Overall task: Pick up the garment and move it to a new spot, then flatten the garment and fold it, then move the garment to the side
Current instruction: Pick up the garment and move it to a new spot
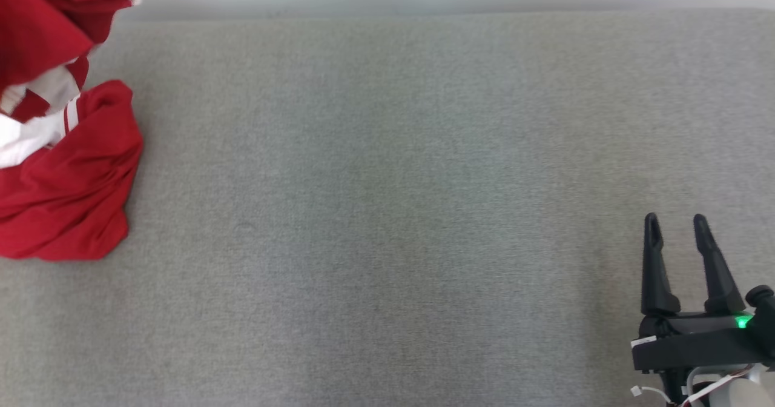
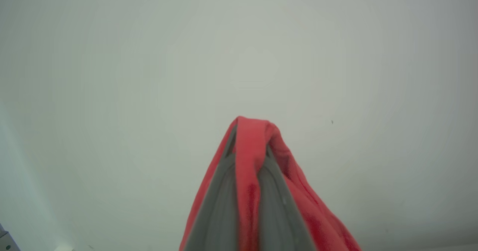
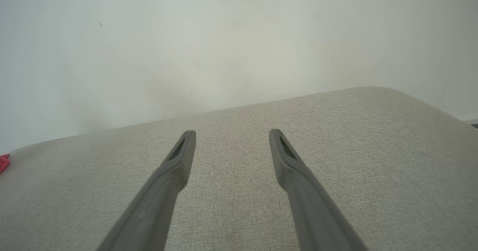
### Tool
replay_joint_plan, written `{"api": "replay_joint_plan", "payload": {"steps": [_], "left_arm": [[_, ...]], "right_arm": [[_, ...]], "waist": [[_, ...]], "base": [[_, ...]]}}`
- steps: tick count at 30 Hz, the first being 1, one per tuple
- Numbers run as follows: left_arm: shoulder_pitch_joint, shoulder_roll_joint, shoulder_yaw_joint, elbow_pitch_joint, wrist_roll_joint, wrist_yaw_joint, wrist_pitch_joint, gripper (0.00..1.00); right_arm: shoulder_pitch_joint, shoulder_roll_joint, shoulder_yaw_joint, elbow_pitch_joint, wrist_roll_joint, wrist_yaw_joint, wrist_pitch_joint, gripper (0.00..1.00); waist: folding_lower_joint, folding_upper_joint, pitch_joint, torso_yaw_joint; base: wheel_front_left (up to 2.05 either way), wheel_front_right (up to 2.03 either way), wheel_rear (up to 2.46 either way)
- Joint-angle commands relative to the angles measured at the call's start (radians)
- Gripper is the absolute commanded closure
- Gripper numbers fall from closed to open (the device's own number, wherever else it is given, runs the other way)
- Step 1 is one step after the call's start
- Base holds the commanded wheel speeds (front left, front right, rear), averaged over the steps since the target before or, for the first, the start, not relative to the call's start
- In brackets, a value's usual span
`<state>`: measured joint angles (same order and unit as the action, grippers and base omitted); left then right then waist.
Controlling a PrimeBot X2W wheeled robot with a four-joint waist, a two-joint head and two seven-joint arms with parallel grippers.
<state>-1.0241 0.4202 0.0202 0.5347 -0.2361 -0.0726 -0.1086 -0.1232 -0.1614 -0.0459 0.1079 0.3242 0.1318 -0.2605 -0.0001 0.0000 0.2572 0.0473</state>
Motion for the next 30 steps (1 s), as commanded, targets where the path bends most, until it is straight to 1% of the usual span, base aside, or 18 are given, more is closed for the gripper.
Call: {"api": "replay_joint_plan", "payload": {"steps": [1, 4, 6, 9, 10, 12, 16, 17, 20, 23, 28, 30], "left_arm": [[-0.021, -0.014, -0.020, -0.041, 0.006, -0.009, 0.010, 1.00], [-0.053, -0.047, -0.056, -0.125, -0.015, -0.024, 0.036, 1.00], [-0.065, -0.059, -0.088, -0.176, -0.007, -0.031, 0.056, 1.00], [-0.080, -0.098, -0.140, -0.242, -0.019, -0.038, 0.086, 1.00], [-0.080, -0.098, -0.140, -0.242, -0.019, -0.038, 0.086, 1.00], [-0.081, -0.122, -0.178, -0.268, -0.021, -0.040, 0.102, 1.00], [-0.069, -0.183, -0.237, -0.302, -0.039, -0.045, 0.116, 1.00], [-0.063, -0.206, -0.248, -0.307, -0.049, -0.046, 0.112, 1.00], [-0.027, -0.257, -0.291, -0.304, -0.062, -0.048, 0.111, 1.00], [0.019, -0.296, -0.332, -0.282, -0.075, -0.046, 0.100, 1.00], [0.137, -0.341, -0.395, -0.220, -0.105, -0.037, 0.066, 1.00], [0.223, -0.353, -0.428, -0.169, -0.111, -0.020, 0.034, 1.00]], "right_arm": [[0.010, 0.010, 0.004, 0.005, 0.005, -0.002, -0.005, 0.00], [0.014, 0.025, 0.008, 0.012, 0.008, -0.002, -0.005, 0.00], [0.012, 0.034, 0.012, 0.012, 0.012, -0.002, -0.006, 0.00], [0.010, 0.048, 0.016, 0.012, 0.020, -0.002, -0.006, 0.00], [0.010, 0.048, 0.016, 0.012, 0.020, -0.002, -0.006, 0.00], [0.014, 0.055, 0.018, 0.017, 0.022, -0.002, -0.006, 0.00], [0.019, 0.068, 0.028, 0.023, 0.026, -0.002, -0.006, 0.00], [0.018, 0.070, 0.025, 0.022, 0.028, -0.002, -0.006, 0.00], [0.010, 0.075, 0.029, 0.024, 0.032, -0.002, -0.006, 0.00], [0.006, 0.079, 0.028, 0.024, 0.036, -0.002, -0.006, 0.00], [0.007, 0.083, 0.028, 0.024, 0.039, -0.002, -0.006, 0.00], [0.002, 0.085, 0.035, 0.027, 0.040, -0.002, -0.006, 0.00]], "waist": [[0.0001, 0.0000, -0.036, -0.031], [0.0001, 0.0000, -0.051, -0.067], [0.0001, 0.0000, -0.054, -0.097], [0.0001, 0.0000, -0.056, -0.149], [0.0001, 0.0000, -0.056, -0.149], [0.0001, 0.0000, -0.059, -0.185], [0.0001, 0.0000, -0.060, -0.254], [0.0001, 0.0000, -0.058, -0.268], [0.0001, 0.0000, -0.051, -0.308], [0.0001, 0.0000, -0.045, -0.332], [0.0001, 0.0000, -0.036, -0.343], [0.0001, 0.0000, -0.028, -0.341]], "base": [[0.00, 0.00, 0.00], [0.00, 0.00, 0.00], [0.00, 0.00, 0.00], [0.00, 0.00, 0.00], [0.00, 0.00, 0.00], [0.00, 0.00, 0.00], [0.00, 0.00, 0.00], [0.00, 0.00, 0.00], [0.00, 0.00, 0.00], [0.00, 0.00, 0.00], [0.00, 0.00, 0.00], [0.00, 0.00, 0.00]]}}
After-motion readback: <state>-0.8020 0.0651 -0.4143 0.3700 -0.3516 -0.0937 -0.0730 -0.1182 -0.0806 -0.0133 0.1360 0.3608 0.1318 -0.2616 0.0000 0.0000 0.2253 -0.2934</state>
